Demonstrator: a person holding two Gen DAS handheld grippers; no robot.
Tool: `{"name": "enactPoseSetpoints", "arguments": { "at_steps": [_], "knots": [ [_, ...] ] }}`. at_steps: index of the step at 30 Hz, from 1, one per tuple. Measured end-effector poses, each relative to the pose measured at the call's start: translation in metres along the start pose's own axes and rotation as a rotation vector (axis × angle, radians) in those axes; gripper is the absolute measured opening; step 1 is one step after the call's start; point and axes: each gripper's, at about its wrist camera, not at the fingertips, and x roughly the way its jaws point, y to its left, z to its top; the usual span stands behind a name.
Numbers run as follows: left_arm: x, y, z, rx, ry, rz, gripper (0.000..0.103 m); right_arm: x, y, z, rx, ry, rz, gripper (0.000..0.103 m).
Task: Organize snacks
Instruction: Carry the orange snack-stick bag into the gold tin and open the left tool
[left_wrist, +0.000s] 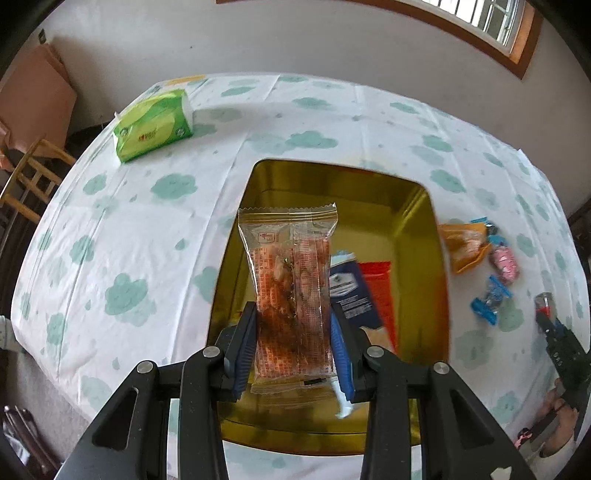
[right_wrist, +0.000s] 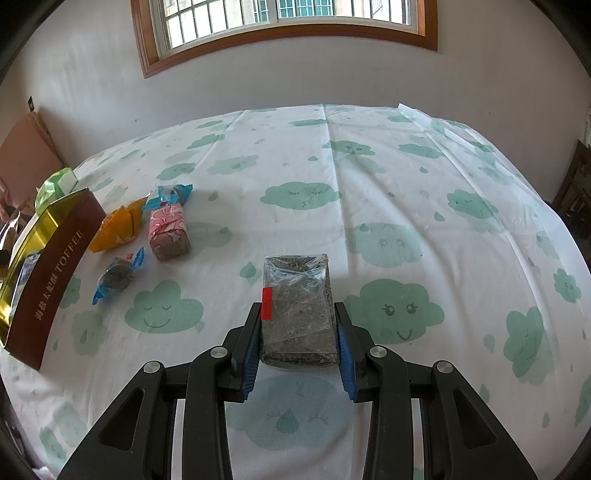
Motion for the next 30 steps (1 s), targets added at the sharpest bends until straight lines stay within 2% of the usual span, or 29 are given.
{"name": "enactPoseSetpoints", "arguments": {
  "at_steps": [12, 20, 30],
  "knots": [
    [0.027, 0.008, -0.015, 0.023, 0.067, 0.025, 0.034, 0.0, 0.003, 0.0, -0.013, 0.004, -0.016, 0.037],
    [0.029, 0.001, -0.018, 0.076, 0.052, 0.059, 0.034, 0.001, 0.004, 0.0, -0.017, 0.005, -0.02, 0.037],
    [0.027, -0.001, -0.02, 0.092, 0.049, 0.057, 0.035, 0.002, 0.008, 0.001, -0.045, 0.011, -0.038, 0.042]
  ]
}}
